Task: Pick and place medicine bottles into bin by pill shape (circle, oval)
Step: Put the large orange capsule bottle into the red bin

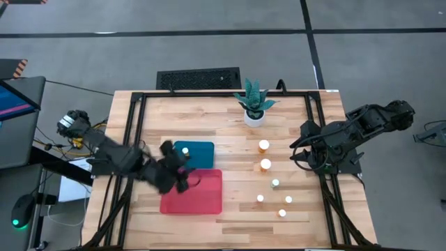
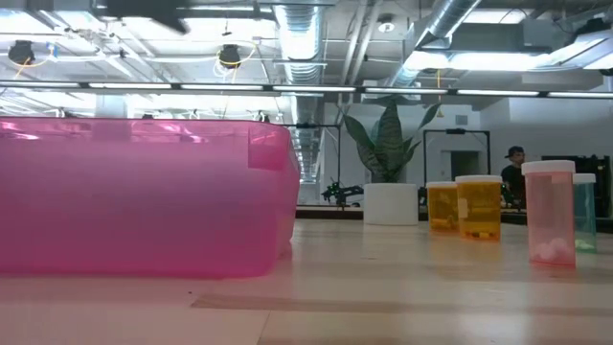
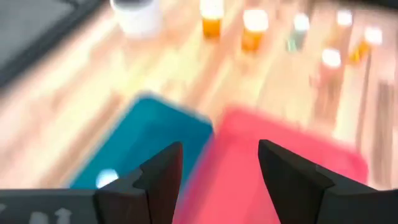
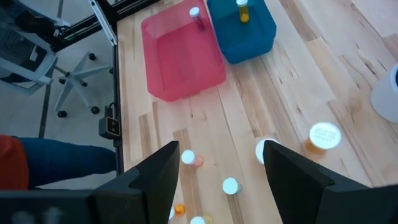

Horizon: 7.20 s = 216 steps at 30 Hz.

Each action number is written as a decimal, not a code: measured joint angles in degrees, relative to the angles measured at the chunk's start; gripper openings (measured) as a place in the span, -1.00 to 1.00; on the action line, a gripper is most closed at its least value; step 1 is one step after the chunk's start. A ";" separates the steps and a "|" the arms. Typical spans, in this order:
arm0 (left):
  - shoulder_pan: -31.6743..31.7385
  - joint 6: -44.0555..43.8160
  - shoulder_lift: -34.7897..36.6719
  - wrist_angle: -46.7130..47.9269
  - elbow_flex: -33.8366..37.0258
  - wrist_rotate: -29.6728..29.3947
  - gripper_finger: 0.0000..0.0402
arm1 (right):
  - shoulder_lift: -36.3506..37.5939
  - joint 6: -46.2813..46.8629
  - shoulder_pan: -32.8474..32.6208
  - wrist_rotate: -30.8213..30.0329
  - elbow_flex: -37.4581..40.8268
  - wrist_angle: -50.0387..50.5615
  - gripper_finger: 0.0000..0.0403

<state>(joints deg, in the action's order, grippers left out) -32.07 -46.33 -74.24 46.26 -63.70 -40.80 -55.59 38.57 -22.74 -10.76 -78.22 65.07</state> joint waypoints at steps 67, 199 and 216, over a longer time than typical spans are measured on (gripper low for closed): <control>39.12 59.57 -62.58 -31.17 -46.38 46.05 0.19 | 0.00 0.02 -0.04 0.18 0.00 0.47 0.19; -14.43 -19.28 -12.00 13.82 -7.18 9.02 0.37 | 0.11 -1.68 -0.04 0.31 0.00 -0.58 0.19; 23.78 45.12 -19.02 -36.14 -12.18 25.22 0.37 | 0.13 -3.02 -0.04 0.24 0.00 -1.10 0.19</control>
<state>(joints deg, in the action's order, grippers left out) -8.29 -1.21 -93.26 10.11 -75.88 -15.58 -55.46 35.55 -22.79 -10.52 -78.22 63.97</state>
